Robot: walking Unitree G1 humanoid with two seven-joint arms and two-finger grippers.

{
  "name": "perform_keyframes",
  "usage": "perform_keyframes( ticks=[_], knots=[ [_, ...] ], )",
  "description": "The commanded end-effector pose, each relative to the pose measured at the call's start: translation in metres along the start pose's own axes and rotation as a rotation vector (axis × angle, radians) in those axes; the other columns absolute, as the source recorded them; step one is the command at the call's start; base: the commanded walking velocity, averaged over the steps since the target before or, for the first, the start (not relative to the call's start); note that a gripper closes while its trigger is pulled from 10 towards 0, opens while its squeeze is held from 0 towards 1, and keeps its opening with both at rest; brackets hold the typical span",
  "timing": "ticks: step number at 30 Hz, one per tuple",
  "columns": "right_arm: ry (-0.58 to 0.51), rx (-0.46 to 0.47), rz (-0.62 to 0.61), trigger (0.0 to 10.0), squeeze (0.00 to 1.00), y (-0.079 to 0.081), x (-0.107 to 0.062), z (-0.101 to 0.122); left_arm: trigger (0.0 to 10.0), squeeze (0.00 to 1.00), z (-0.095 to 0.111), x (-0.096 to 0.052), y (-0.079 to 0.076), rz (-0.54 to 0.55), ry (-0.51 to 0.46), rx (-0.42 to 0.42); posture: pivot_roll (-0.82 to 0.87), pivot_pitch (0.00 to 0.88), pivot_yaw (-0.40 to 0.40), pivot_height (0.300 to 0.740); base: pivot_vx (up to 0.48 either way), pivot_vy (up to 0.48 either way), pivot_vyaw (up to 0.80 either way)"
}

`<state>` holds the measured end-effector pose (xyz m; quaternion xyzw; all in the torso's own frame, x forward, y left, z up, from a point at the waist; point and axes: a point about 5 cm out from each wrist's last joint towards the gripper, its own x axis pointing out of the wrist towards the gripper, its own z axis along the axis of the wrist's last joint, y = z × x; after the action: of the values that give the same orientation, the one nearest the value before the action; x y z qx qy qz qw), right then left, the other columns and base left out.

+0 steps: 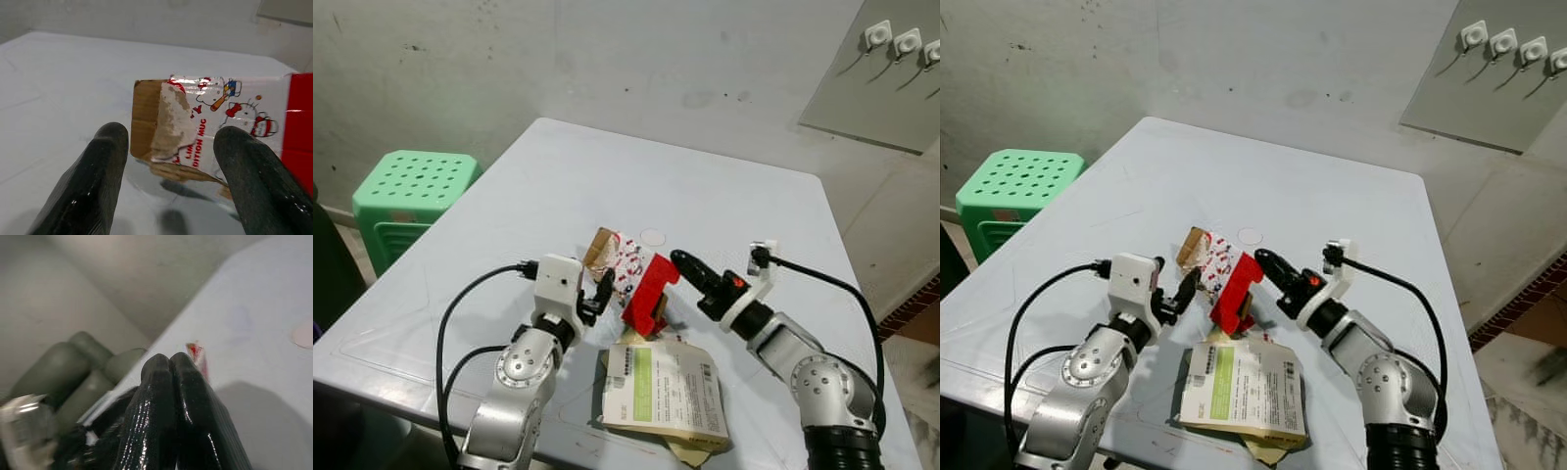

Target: Picking trash to rubbish bin

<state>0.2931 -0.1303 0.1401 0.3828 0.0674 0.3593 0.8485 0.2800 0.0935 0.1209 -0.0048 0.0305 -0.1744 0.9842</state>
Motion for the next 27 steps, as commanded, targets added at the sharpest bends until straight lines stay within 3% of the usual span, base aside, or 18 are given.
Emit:
perform_keyframes(
  ticks=[1, 9, 20, 21, 22, 23, 27],
  knots=[
    [0.001, -0.015, 0.071, 0.0, 0.00, 0.009, -0.004, 0.005, 10.0, 0.00, 0.002, 0.003, -0.003, -0.012, -0.010, 0.003, -0.02, 0.000, -0.108, 0.740, 0.000, 0.000, 0.00],
    [0.035, -0.030, 0.187, 0.0, 0.00, 0.024, -0.006, 0.002, 10.0, 0.00, 0.003, 0.005, 0.000, -0.012, -0.018, 0.014, -0.02, 0.000, -0.105, 0.740, 0.000, 0.000, 0.00],
    [0.184, -0.123, 0.136, 0.0, 0.00, 0.017, -0.017, -0.020, 10.0, 0.00, 0.004, 0.008, 0.002, -0.014, -0.028, 0.023, -0.03, 0.000, -0.102, 0.740, 0.000, 0.000, 0.00],
    [0.195, -0.122, 0.133, 1.1, 0.00, 0.017, -0.018, -0.021, 10.0, 0.00, 0.004, 0.008, 0.002, -0.015, -0.028, 0.023, -0.03, 0.000, -0.102, 0.740, 0.000, 0.000, 0.00],
    [0.217, -0.123, 0.123, 10.0, 0.18, 0.016, -0.018, -0.023, 10.0, 0.00, 0.004, 0.009, 0.001, -0.016, -0.028, 0.024, -0.03, 0.000, -0.101, 0.740, 0.000, 0.000, 0.00],
    [0.225, -0.131, 0.115, 10.0, 1.00, 0.016, -0.018, -0.024, 10.0, 0.00, 0.004, 0.009, 0.001, -0.016, -0.029, 0.023, -0.04, 0.000, -0.102, 0.740, 0.000, 0.000, 0.00],
    [0.255, -0.100, 0.157, 10.0, 1.00, 0.018, -0.022, -0.027, 10.0, 0.00, 0.005, 0.010, 0.001, -0.017, -0.031, 0.023, -0.04, 0.000, -0.104, 0.740, 0.000, 0.000, 0.00]
  ],
)
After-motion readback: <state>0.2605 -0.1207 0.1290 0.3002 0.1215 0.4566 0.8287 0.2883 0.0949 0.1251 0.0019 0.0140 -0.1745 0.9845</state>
